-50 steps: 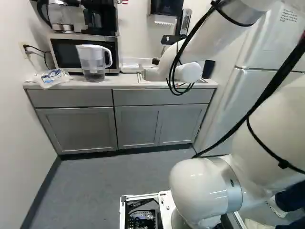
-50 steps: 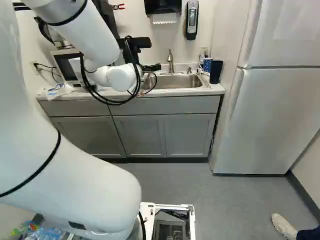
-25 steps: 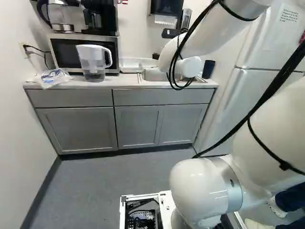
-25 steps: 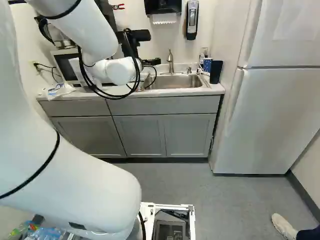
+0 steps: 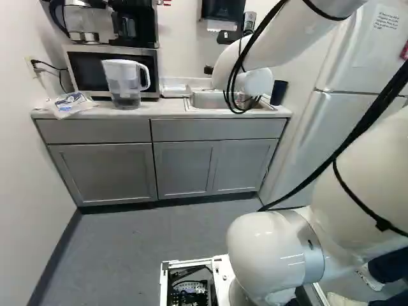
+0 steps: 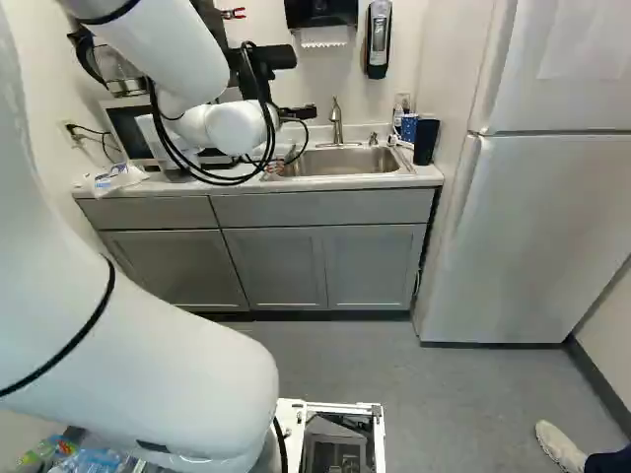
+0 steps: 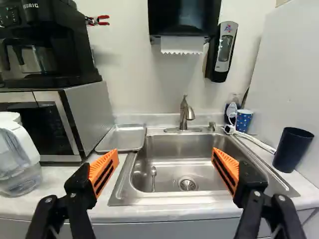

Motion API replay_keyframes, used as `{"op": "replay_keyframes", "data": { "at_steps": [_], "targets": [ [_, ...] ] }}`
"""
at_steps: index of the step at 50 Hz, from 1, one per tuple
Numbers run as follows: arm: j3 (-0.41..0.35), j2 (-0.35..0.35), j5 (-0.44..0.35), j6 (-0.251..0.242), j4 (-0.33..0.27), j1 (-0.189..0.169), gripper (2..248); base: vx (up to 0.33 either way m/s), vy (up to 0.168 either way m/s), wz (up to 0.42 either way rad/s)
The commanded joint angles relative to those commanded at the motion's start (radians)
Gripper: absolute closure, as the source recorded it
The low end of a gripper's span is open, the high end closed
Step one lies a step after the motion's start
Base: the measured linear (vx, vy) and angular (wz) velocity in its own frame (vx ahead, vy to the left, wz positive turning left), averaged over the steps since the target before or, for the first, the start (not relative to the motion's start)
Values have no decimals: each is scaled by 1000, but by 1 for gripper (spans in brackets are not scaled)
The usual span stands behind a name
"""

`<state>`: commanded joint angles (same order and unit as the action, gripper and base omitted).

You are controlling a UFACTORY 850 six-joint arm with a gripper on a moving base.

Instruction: Rinse the cup and place it in the tray

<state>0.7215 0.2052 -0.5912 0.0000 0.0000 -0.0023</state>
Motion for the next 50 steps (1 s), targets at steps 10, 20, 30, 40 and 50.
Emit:
{"op": "replay_keyframes", "data": {
  "at_steps": [10, 20, 30, 40, 50],
  "targets": [
    [17, 5, 28, 0, 0, 0, 3, 0, 0, 0],
    [33, 9, 55, 0, 0, 0, 3, 0, 0, 0],
    [51, 13, 79, 0, 0, 0, 3, 0, 0, 0],
    [65, 20, 106, 0, 0, 0, 3, 0, 0, 0],
    [70, 22, 123, 0, 0, 0, 3, 0, 0, 0]
  ]
}}
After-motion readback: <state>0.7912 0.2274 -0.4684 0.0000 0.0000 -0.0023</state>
